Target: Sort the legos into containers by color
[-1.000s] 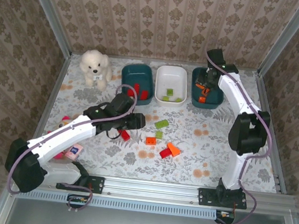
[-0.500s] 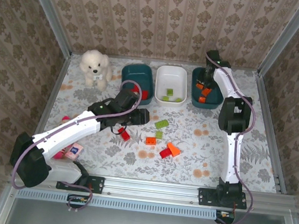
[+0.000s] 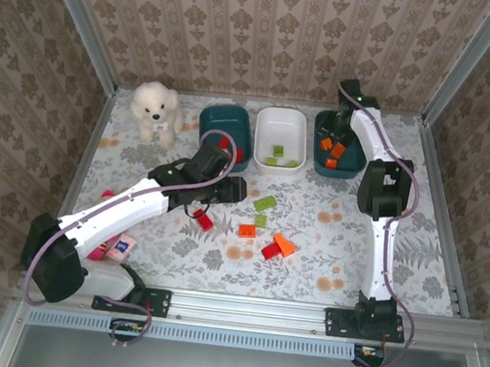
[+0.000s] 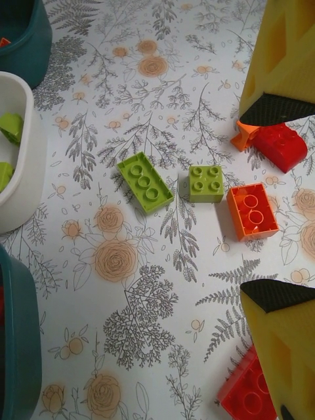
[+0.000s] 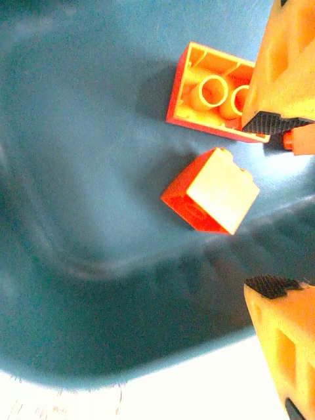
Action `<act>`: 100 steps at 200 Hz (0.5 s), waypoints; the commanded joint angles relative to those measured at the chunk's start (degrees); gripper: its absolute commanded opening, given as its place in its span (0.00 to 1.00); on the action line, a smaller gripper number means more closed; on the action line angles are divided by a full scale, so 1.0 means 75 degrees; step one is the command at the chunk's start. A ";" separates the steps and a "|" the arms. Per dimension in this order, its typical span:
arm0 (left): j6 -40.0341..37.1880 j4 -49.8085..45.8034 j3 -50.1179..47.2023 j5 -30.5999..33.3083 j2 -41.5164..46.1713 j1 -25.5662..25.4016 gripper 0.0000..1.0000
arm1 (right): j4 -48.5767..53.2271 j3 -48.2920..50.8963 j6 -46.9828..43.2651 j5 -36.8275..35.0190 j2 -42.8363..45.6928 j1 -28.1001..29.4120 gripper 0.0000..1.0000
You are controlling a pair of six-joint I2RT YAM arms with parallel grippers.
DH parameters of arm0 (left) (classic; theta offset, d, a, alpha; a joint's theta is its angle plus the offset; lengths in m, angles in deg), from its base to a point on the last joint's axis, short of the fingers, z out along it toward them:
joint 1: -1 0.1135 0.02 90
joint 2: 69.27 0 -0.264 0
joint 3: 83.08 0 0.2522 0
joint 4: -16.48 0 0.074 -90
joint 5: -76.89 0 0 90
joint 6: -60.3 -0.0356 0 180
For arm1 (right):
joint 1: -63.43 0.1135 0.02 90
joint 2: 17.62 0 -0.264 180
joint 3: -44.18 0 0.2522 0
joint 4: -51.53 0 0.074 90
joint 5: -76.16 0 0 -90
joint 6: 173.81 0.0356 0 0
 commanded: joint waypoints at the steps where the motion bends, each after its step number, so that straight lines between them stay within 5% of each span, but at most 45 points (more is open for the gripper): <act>1: -0.0424 -0.0226 0.0404 -0.0099 -0.0248 -0.0170 0.67 | 0.0061 0.0010 -0.0246 -0.0056 0.1526 0.0132 0.60; 53: -0.0462 -0.0653 0.1446 0.0232 -0.1429 -0.0675 0.75 | -0.2417 0.5154 -0.0437 0.0150 0.5798 0.1235 0.61; 100: -0.3453 -0.1543 0.3099 0.0054 -0.3243 -0.0877 0.77 | -0.2773 0.9223 -0.0044 0.0413 1.0033 0.2584 0.62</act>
